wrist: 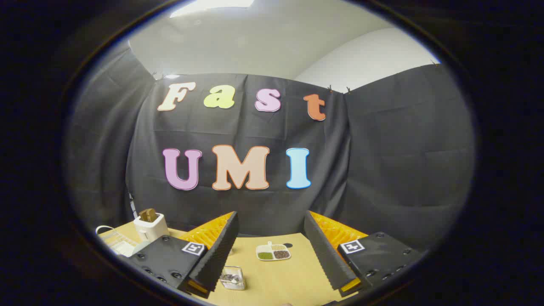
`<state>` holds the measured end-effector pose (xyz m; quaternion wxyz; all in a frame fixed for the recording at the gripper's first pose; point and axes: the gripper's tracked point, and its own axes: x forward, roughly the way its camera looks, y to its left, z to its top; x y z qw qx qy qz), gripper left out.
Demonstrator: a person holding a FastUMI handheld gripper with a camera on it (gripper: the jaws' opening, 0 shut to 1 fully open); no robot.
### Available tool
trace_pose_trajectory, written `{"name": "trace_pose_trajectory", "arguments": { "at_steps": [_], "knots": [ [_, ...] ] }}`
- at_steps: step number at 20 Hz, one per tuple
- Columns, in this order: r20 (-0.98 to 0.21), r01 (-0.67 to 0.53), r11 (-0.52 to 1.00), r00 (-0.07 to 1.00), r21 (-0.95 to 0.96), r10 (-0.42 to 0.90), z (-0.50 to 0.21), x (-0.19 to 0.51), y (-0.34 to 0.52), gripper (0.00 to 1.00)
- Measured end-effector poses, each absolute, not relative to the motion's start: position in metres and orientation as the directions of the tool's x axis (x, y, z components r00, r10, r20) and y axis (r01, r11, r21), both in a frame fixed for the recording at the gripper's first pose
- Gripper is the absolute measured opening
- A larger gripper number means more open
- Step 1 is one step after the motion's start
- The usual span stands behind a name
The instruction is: Take the plate from the dish rack, then take the spoon from the basket and place it into the plate.
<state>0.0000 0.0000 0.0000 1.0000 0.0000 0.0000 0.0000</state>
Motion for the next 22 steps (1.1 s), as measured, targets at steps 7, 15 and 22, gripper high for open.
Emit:
{"name": "trace_pose_trajectory", "arguments": {
  "at_steps": [7, 15, 22],
  "knots": [
    [-0.006, -0.008, 1.0, 1.0, -0.002, 0.008, -0.002, 0.004, -0.004, 1.0],
    [0.004, -0.034, 0.999, 0.999, 0.003, 0.034, 0.0, 0.003, 0.004, 1.0],
    [-0.075, -0.109, 0.994, 0.991, -0.022, 0.107, -0.013, 0.007, 0.041, 1.0]
  ]
}}
